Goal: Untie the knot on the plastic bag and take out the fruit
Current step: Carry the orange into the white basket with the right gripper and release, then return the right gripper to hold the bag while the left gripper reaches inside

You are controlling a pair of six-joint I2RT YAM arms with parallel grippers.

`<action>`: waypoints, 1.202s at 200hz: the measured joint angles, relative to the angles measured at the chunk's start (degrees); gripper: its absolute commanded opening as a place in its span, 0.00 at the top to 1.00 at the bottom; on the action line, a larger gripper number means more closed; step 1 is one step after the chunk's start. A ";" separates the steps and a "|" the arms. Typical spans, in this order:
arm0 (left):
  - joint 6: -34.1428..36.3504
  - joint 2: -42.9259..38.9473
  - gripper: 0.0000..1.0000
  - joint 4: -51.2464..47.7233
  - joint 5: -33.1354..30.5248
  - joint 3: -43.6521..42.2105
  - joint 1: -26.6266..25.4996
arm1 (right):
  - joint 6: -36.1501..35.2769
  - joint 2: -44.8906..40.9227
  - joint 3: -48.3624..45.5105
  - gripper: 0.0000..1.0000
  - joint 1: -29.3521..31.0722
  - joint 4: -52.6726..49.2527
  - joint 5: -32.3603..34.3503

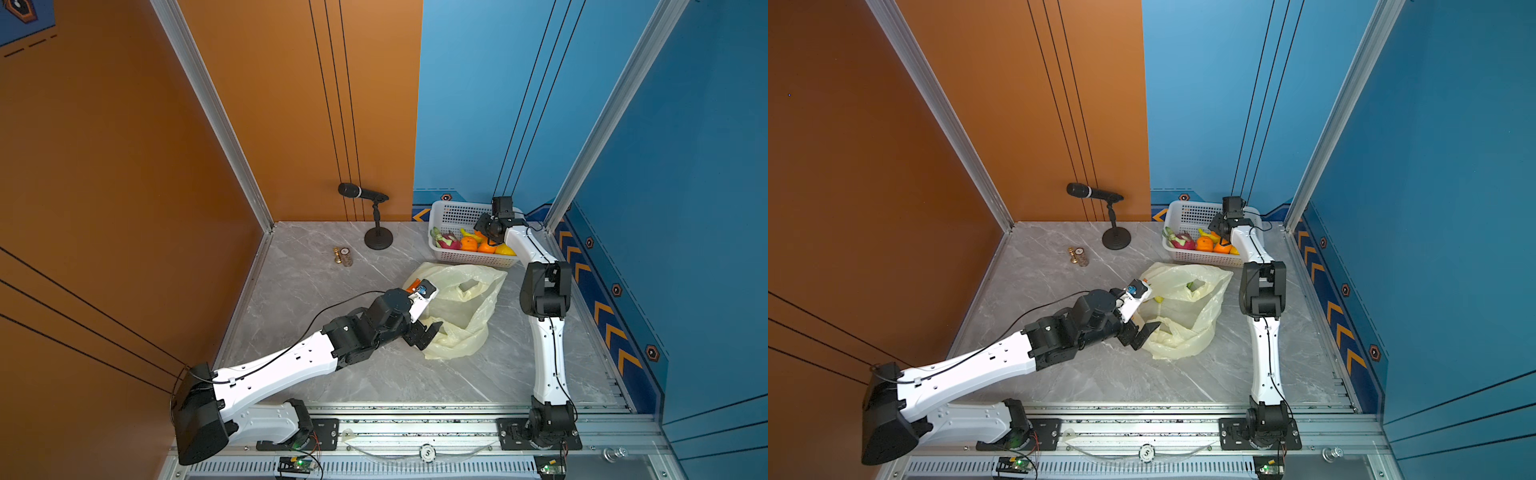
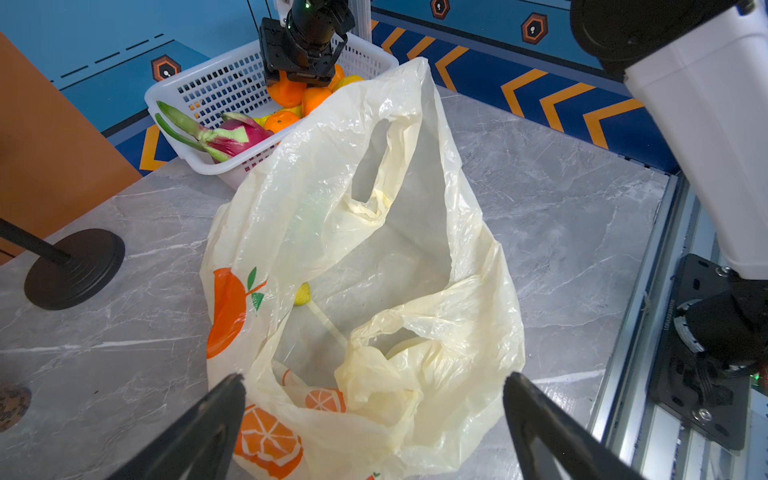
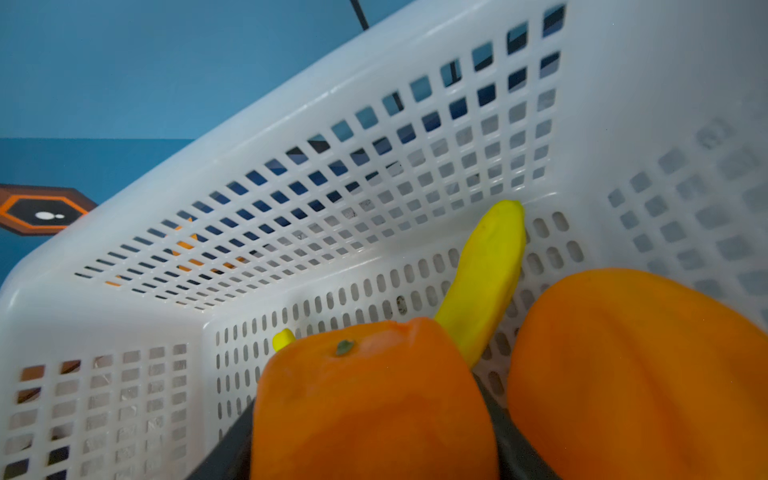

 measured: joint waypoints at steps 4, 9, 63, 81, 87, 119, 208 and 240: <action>-0.02 0.17 0.02 -0.04 -0.22 0.02 -0.02 | -0.13 0.00 0.24 0.25 -0.04 -0.28 0.00; -0.13 0.42 0.02 -0.20 -0.48 0.07 -0.07 | -0.11 0.00 0.46 0.23 -0.09 -0.50 0.00; -0.92 5.20 0.03 -2.19 -3.72 1.53 -0.07 | -1.20 -2.14 -0.09 0.10 -0.20 -3.19 0.02; -1.84 7.08 0.09 -2.49 -5.09 2.99 -0.11 | -1.20 -6.51 -2.67 0.09 -0.20 -3.58 0.02; -2.05 7.69 0.11 -2.47 -5.49 3.63 -0.09 | -1.20 -8.28 -3.76 0.09 -0.20 -3.52 0.00; -3.93 10.99 0.22 -2.47 -7.08 7.13 0.52 | -1.25 -23.61 -14.10 0.08 -0.20 -1.11 -0.22; -5.77 27.80 0.32 -4.81 -7.93 18.51 2.25 | -2.05 -64.43 -48.59 0.06 0.31 6.47 -9.97; -7.28 32.48 0.36 -6.27 -6.60 21.99 3.69 | -2.29 -76.65 -58.80 0.06 2.60 5.05 -11.06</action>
